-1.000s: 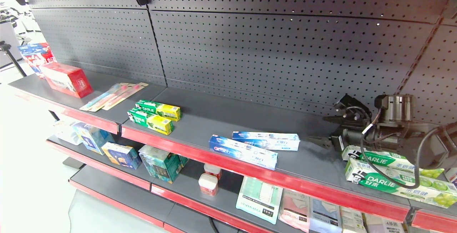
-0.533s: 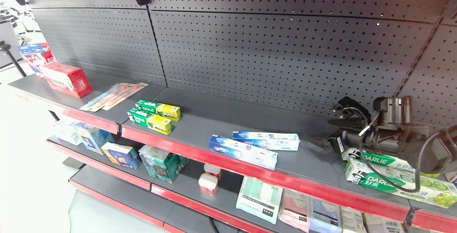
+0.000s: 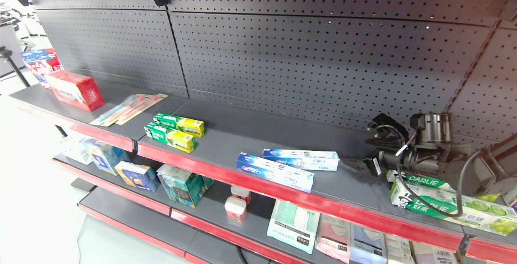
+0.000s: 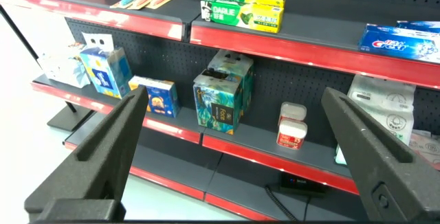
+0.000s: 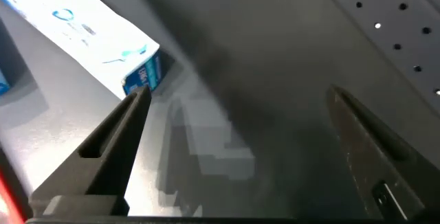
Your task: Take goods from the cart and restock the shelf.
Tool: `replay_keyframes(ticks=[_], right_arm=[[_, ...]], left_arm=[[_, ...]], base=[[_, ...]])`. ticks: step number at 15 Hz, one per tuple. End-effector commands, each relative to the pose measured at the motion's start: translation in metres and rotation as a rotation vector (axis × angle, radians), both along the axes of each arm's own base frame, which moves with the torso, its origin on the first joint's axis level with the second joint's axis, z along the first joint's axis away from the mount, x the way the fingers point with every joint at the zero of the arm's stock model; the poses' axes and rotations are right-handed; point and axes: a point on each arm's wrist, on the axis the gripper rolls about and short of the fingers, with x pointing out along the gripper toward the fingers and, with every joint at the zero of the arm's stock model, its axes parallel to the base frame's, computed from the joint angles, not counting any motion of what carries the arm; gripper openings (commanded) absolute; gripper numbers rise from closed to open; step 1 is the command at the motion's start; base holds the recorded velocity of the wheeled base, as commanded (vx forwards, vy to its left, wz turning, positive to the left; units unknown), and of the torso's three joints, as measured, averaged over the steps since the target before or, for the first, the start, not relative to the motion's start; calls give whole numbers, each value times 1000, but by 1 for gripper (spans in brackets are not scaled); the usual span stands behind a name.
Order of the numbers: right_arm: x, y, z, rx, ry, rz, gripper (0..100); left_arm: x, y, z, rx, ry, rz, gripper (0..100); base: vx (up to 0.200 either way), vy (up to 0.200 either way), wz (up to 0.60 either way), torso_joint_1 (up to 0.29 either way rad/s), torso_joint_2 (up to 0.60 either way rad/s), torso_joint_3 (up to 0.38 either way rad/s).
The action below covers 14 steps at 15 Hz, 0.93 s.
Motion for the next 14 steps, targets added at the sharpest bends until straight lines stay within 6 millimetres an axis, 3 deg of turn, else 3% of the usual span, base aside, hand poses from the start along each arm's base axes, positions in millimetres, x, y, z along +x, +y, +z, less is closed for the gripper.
replay_keyframes(ticks=[1,6,14], right_arm=[[3,1,-7,-2,15,2,100],[6,3,-7,3,15,4,100],[-3,23,-1,96,53,7,100]], left_arm=[[0,0,0,0,0,0,100],[0,0,0,0,0,0,100],[0,0,0,0,0,1,100]], base=[[0,0,0,0,0,0],[0,0,0,0,0,0],[0,0,0,0,0,0]])
